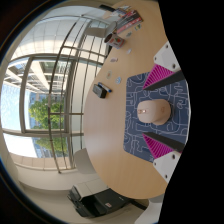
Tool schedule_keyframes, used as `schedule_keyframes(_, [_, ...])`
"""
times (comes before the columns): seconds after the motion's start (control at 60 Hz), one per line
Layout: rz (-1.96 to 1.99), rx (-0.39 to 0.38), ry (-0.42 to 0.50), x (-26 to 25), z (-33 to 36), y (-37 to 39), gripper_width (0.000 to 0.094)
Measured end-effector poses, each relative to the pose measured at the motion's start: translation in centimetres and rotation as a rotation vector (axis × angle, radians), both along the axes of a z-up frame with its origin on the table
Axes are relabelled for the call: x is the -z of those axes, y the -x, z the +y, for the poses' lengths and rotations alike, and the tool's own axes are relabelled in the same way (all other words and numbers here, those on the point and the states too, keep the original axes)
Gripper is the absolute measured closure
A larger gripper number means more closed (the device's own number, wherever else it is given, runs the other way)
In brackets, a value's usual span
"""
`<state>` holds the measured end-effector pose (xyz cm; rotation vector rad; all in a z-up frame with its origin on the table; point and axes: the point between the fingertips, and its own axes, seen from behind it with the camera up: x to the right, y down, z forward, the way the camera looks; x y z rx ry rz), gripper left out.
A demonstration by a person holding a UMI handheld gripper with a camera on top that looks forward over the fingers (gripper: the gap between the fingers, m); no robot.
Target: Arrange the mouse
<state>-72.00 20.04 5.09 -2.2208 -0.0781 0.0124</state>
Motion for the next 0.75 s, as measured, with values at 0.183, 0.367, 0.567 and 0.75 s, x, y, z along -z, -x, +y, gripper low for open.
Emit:
schedule_keyframes(0.183, [-0.013, -0.006, -0.064, -7.4, -5.7, 0.5, 0.0083])
schedule_keyframes(0.367, [-0.016, -0.019, -0.102, -11.9, -11.9, 1.2, 0.0088])
schedule_keyframes(0.567, [0.002, -0.016, -0.098, -13.0, -17.2, 1.3, 0.0089])
schedule_keyframes(0.75, [-0.011, -0.028, -0.097, -12.6, -18.7, 1.3, 0.0088])
